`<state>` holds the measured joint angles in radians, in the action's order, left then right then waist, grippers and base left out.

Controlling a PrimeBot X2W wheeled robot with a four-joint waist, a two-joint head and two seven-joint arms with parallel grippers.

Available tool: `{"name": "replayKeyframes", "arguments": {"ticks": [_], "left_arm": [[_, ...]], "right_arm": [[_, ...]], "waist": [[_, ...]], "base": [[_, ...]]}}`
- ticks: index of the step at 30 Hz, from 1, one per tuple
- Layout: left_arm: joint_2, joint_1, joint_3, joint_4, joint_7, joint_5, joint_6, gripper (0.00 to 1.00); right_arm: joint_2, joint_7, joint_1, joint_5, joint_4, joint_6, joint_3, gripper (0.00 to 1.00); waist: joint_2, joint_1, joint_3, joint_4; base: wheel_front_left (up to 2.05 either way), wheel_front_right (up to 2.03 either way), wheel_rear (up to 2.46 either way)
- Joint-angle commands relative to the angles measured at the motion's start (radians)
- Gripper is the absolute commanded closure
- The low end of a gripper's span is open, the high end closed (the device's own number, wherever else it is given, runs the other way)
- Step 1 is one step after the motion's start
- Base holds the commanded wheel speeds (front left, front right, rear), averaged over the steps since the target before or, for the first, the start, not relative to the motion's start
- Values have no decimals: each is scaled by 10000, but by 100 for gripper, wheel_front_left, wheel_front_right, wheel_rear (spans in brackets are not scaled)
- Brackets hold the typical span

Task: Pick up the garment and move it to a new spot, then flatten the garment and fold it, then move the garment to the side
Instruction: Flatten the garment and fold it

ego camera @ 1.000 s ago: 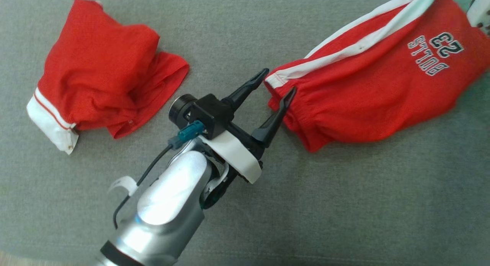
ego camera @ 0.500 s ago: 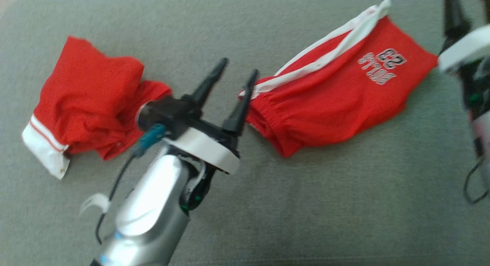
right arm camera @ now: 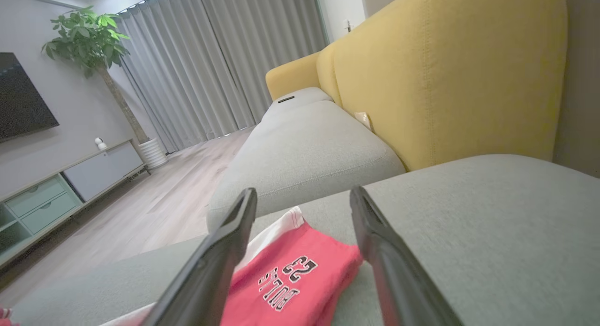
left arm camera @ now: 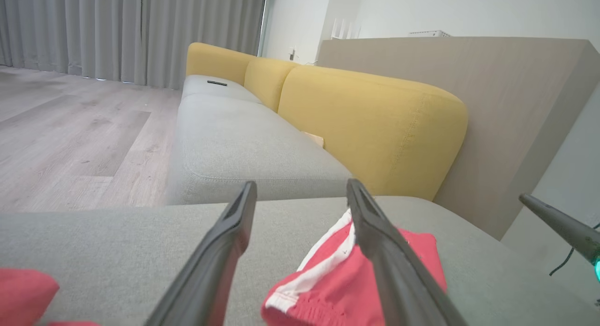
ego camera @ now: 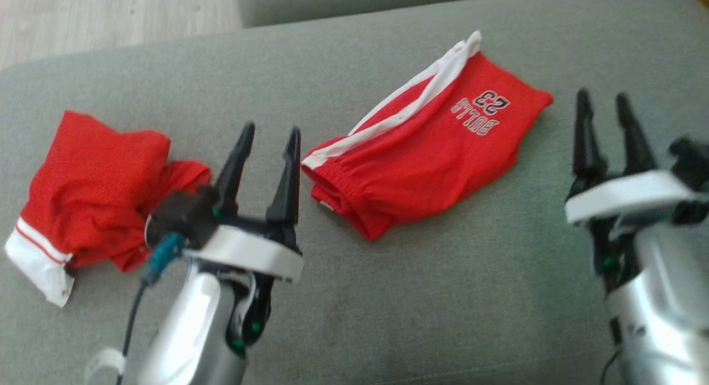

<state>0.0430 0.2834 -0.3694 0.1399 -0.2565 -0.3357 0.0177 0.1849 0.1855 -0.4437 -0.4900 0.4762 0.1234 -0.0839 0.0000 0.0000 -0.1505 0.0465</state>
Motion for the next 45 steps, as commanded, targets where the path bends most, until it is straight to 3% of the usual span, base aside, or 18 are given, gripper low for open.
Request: {"name": "replayKeyframes", "arguments": {"ticks": [1, 9, 16, 19, 29, 36, 45], "left_arm": [[72, 40, 419, -333, -53, 156, 39, 0], [72, -886, 319, -450, -53, 554, 197, 0], [72, -962, 120, -537, -53, 492, 241, 0], [72, -805, 8, -528, -53, 526, 209, 0], [72, -252, -431, -549, -53, 404, 235, 0], [72, 60, -548, -607, -53, 324, 335, 0], [72, 267, -593, -643, -53, 328, 337, 0]], "right_arm": [[-205, 109, 148, 335, -552, 73, 8, 0], [-1182, -53, 1947, 1556, -1658, 73, 963, 0], [-1330, -501, 2249, 1678, -2154, 73, 1231, 0], [-1341, -865, 2033, 1193, -2028, 73, 1397, 0], [-1345, -3087, -427, -1549, 843, 73, 2662, 0], [-1169, -4462, -2368, -1322, 3075, 73, 4188, 0], [-859, -5857, -3661, -677, 4962, 73, 4709, 0]], "waist": [[0, 0, 214, 174], [0, 0, 380, 273], [0, 0, 178, 88], [0, 0, -35, -83], [0, 0, -1053, -1092], [0, 0, -1615, -1679], [0, 0, -1933, -1883]], "base": [[0, 0, 0], [0, 0, 0], [0, 0, 0], [0, 0, 0], [0, 0, 0], [0, 0, 0], [0, 0, 0]]}}
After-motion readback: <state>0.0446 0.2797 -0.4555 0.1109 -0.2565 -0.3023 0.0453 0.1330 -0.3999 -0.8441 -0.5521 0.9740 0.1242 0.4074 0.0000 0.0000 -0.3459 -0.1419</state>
